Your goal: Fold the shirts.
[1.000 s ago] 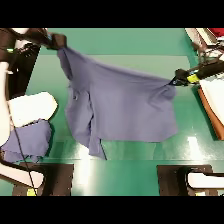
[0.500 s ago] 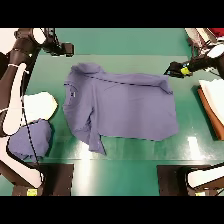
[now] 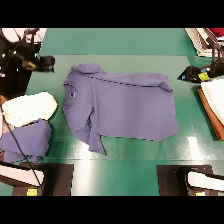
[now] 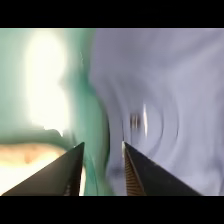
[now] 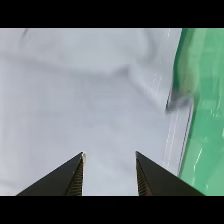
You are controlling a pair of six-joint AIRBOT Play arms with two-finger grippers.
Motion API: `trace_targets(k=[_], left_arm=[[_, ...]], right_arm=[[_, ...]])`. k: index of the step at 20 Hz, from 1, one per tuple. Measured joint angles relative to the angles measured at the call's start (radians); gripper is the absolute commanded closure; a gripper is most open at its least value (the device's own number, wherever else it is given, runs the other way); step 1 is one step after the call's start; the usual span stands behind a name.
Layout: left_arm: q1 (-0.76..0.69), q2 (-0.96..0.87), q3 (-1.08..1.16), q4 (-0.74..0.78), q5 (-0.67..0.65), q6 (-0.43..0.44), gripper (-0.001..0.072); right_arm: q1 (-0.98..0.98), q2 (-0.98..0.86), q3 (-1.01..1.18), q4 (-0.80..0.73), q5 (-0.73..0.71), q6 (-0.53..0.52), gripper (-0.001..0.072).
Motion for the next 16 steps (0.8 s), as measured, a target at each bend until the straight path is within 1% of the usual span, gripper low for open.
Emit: trace_targets(k=[1,4,7,8,9,12,16], left_arm=[[0.006,0.05,-0.088,-0.012,0.0,0.003,0.0235],[0.012,0.226,-0.416,-0.056,0.034,0.007,0.0237],[0.015,0.411,-0.735,-0.133,0.089,0.012,0.0237],[0.016,0.469,-0.833,-0.174,0.113,0.014,0.0237],[0.016,0.516,-0.914,-0.212,0.137,0.014,0.0236],[0.017,0.612,-1.119,-0.344,0.221,0.016,0.0236],[0.017,0.653,-1.275,-0.485,0.345,0.027,0.0236]], right_arm=[[-0.003,0.04,-0.045,0.0,0.0,-0.008,0.0348],[-0.009,0.16,-0.167,0.001,-0.011,-0.026,0.0348],[-0.01,0.262,-0.257,0.001,-0.034,-0.034,0.0349],[-0.011,0.289,-0.277,0.001,-0.042,-0.035,0.0364],[-0.011,0.314,-0.293,0.001,-0.048,-0.036,0.0411],[-0.011,0.37,-0.318,0.002,-0.059,-0.039,0.0411],[-0.011,0.409,-0.328,0.003,-0.067,-0.039,0.0411]])
